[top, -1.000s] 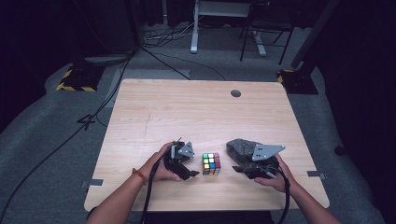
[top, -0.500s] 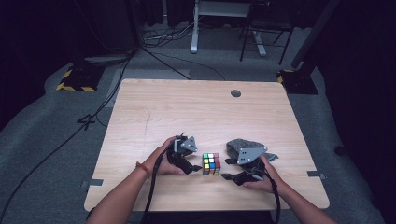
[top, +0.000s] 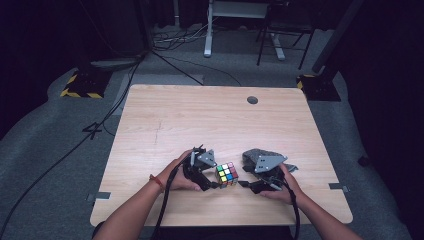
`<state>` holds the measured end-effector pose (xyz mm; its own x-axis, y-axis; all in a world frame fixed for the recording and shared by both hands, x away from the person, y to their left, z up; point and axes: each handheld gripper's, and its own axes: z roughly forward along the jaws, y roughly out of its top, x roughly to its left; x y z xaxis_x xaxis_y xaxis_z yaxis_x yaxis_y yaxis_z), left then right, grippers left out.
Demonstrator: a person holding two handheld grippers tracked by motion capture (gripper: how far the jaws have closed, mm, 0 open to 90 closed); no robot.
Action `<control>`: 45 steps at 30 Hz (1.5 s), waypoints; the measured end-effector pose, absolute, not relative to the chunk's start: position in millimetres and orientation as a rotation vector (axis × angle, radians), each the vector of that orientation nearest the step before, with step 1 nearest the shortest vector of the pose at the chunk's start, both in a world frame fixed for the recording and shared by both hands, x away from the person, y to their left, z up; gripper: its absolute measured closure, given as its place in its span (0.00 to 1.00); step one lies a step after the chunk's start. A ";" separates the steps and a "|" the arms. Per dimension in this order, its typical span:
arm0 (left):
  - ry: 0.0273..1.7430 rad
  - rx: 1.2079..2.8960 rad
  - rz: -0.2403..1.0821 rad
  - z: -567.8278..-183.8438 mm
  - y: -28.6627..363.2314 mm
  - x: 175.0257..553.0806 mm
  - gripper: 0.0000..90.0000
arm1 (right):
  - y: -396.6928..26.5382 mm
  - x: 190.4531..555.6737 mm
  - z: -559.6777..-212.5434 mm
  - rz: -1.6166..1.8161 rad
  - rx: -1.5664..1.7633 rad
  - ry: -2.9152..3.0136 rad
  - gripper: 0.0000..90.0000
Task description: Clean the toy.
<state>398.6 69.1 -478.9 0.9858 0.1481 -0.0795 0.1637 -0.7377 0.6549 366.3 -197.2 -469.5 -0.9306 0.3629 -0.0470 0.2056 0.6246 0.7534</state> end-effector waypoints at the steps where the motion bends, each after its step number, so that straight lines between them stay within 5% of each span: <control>1: 0.208 2.411 -0.039 -478.5 68.0 397.7 0.24 | -197.2 366.3 -469.5 1.189 0.471 2.650 0.49; 19: 0.117 2.428 -0.057 -472.0 62.3 372.2 0.31 | -202.9 371.5 -472.4 1.124 0.541 2.600 0.47; 24: 0.223 2.399 0.037 -471.7 68.7 380.1 0.18 | -204.7 371.9 -471.6 1.150 0.526 2.604 0.46; 33: 0.130 2.400 0.110 -472.1 50.7 396.6 0.18 | -201.0 371.9 -471.9 1.160 0.501 2.617 0.45; 45: 0.050 2.416 -0.009 -475.7 25.0 400.9 0.20 | -195.5 370.8 -472.5 1.175 0.487 2.634 0.45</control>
<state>400.9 25.0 -475.7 0.9992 0.0339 -0.0207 0.0391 -0.7480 0.6625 370.8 -195.5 -472.5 -0.9217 0.3830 -0.0616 0.2100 0.6262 0.7509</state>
